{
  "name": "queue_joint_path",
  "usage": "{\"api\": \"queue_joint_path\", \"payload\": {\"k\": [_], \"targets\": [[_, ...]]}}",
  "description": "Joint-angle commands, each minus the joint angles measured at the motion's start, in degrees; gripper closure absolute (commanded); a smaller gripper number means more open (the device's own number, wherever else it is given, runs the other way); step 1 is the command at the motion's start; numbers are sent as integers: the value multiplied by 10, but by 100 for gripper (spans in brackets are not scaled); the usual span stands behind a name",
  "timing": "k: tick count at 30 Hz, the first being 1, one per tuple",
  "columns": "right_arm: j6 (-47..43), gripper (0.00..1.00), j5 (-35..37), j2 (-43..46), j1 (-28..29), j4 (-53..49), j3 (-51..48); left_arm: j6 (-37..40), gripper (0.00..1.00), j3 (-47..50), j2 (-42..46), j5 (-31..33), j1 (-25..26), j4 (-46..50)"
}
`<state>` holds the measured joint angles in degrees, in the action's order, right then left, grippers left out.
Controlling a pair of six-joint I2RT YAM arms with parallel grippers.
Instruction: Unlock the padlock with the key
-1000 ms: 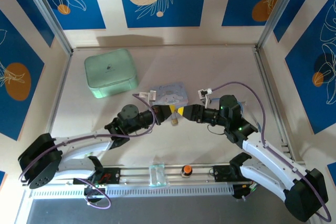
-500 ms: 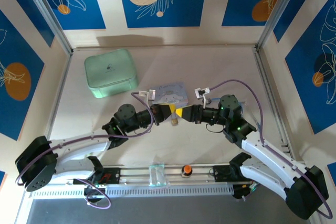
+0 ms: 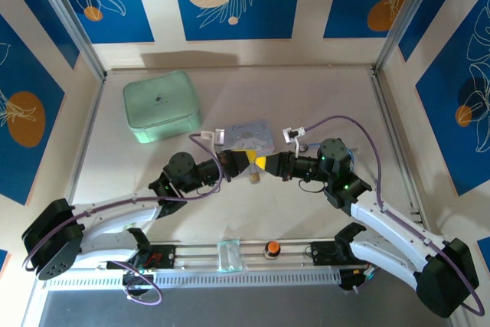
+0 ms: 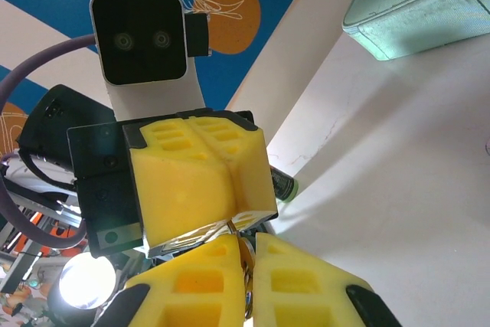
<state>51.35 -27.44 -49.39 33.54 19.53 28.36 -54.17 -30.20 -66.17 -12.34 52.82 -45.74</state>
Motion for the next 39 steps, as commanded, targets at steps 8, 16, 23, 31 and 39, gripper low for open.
{"api": "queue_joint_path", "payload": {"k": [8,16,23,31,39], "targets": [[-5,100,3,7,7,5,-12,-8,94,8,-5,6,-3,-18],[1,100,58,24,-7,-56,-34,14,28,15,53,153,-3,143],[-26,100,194,24,-11,-231,-12,66,28,-41,9,215,19,338],[-25,100,252,7,-22,-306,-17,93,29,-60,-113,244,55,311],[-28,100,266,11,-22,-315,-33,102,28,-81,-235,241,55,233]]}}
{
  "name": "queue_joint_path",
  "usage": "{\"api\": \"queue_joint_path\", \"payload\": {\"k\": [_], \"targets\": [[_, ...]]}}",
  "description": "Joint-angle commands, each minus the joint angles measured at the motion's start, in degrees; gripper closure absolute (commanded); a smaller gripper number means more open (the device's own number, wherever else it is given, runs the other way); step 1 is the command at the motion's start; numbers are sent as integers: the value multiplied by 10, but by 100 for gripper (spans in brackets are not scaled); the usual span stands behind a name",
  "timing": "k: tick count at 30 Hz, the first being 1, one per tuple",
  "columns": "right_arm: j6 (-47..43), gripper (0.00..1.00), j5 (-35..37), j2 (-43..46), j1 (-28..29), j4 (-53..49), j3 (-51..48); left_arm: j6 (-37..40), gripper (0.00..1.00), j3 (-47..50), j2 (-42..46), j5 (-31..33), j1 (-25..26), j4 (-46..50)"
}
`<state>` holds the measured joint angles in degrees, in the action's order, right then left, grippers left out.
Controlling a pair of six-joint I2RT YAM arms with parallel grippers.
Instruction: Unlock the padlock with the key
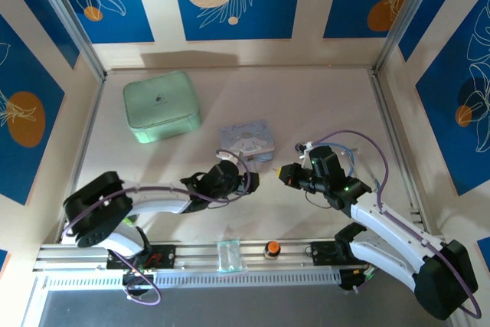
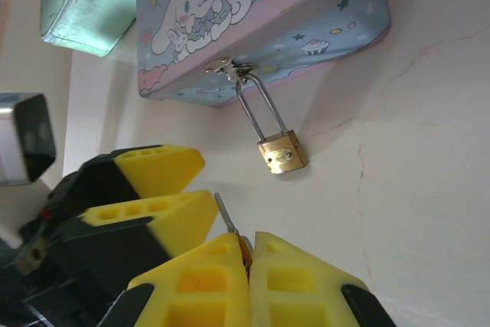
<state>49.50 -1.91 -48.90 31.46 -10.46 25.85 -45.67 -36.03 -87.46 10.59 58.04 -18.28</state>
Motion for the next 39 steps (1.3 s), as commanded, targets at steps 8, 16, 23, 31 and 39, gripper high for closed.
{"api": "queue_joint_path", "payload": {"k": [8,16,23,31,39], "targets": [[-1,100,4,12,-2,-12,-21,13,33,-57,-101,23,2,-67],[8,100,-1,12,-1,0,-31,-6,37,-45,-124,54,2,-84],[11,100,-5,6,0,8,-39,-14,44,-25,-186,13,-1,-218],[38,100,-13,-13,6,54,-62,-24,77,-28,-192,6,-1,-223],[110,100,-59,-119,11,196,-93,-31,86,-41,-186,16,-2,-184]]}}
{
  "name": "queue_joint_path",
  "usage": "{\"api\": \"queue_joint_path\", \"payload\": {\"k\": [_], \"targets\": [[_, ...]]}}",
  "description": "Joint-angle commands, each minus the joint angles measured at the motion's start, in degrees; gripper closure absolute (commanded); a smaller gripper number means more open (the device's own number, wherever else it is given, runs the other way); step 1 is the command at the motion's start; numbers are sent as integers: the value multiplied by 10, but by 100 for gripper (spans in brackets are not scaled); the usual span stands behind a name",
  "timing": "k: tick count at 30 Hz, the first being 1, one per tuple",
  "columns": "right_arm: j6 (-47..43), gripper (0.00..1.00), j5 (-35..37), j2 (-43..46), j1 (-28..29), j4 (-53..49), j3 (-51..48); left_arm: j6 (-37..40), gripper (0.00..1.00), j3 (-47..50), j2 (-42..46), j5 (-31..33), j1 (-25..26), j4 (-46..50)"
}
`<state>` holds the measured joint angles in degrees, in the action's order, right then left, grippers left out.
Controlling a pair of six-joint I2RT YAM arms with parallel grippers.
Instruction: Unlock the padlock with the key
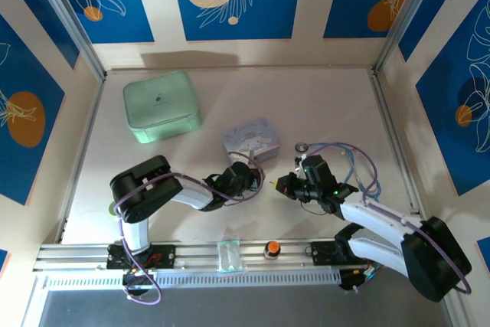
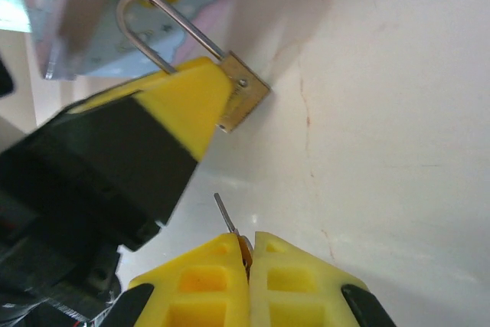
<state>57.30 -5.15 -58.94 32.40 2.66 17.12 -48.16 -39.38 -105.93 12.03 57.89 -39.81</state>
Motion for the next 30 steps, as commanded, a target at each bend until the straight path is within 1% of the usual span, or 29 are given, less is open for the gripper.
{"api": "queue_joint_path", "payload": {"k": [1,3,5,8,12,14,22,24,27,30], "targets": [[31,100,-25,-27,1,65,-3,-6,85,-9,-2,2,-1,36],[27,100,-13,-32,1,51,2,-7,81,-11,-4,4,-1,46],[25,100,-6,-29,-4,49,-1,-11,59,-15,-7,10,-1,60],[18,100,10,-20,-7,34,-2,-14,58,-24,-13,12,0,71],[17,100,22,-16,-7,31,-7,-23,62,-35,-32,10,1,62],[22,100,26,-22,-7,43,-14,-22,69,-39,-38,11,2,63],[44,100,34,-59,-10,91,-25,-24,86,-36,-26,12,3,65],[63,100,29,-60,-10,108,-31,-32,90,-33,-15,13,3,70],[110,100,8,-75,-9,145,-40,-64,100,-26,-4,6,0,58],[168,100,-20,-117,-3,225,-56,-104,100,-17,5,-2,-5,35]]}}
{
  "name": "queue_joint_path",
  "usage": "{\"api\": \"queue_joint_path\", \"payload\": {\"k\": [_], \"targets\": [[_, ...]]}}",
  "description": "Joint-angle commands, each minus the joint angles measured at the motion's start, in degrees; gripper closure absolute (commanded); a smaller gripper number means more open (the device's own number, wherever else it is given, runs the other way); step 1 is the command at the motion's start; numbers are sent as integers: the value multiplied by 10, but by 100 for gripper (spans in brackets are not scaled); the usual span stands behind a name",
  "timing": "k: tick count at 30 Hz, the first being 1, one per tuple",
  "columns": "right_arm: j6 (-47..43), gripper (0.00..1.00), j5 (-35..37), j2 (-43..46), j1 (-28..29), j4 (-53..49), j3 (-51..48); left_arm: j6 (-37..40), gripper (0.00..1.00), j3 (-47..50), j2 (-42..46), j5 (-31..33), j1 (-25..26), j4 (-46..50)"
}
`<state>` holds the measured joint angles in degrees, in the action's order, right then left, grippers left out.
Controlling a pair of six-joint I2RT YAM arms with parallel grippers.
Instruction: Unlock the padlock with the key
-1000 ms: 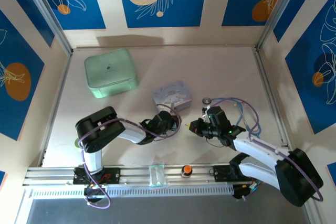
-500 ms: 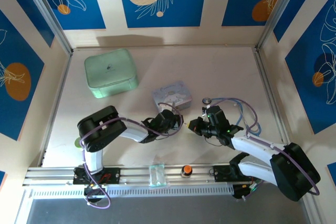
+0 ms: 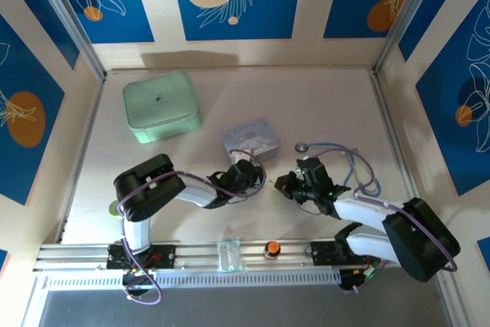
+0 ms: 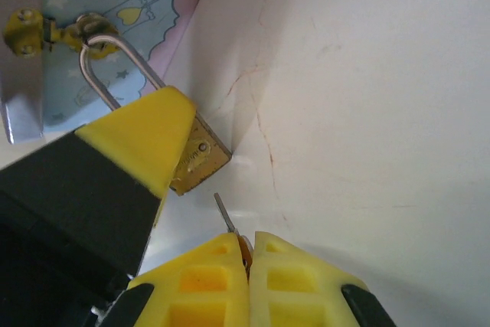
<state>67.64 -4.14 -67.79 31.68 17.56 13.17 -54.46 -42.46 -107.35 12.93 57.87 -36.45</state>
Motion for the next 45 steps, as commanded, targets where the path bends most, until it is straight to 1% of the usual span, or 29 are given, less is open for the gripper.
{"api": "queue_joint_path", "payload": {"k": [1,4,7,9,14,17,22,25,29,34,36,41,45], "targets": [[76,100,-36,-44,7,94,-17,-54,100,19,23,-12,-6,-7],[101,100,-36,-67,15,136,-23,-77,100,27,38,-9,-12,-15],[103,100,-25,-65,20,125,-20,-95,100,34,50,1,-16,-13],[110,100,-26,-70,26,130,-17,-118,100,42,51,6,-18,-31],[168,100,-43,-121,28,234,-32,-173,100,64,49,17,-21,-93],[181,100,-36,-144,40,269,-30,-176,100,68,64,29,-22,-88],[197,100,7,-136,59,276,-39,-172,100,69,91,55,-21,-56],[210,100,19,-131,62,285,-44,-195,100,76,86,61,-21,-78],[227,100,26,-136,68,315,-45,-231,100,78,67,52,-21,-124],[236,100,46,-136,76,328,-46,-247,100,83,76,64,-21,-126],[243,100,59,-140,80,348,-51,-253,100,85,78,65,-21,-125],[248,100,73,-140,87,367,-54,-281,100,92,66,62,-21,-149],[252,100,90,-134,98,352,-50,-280,100,88,62,63,-21,-148]]}}
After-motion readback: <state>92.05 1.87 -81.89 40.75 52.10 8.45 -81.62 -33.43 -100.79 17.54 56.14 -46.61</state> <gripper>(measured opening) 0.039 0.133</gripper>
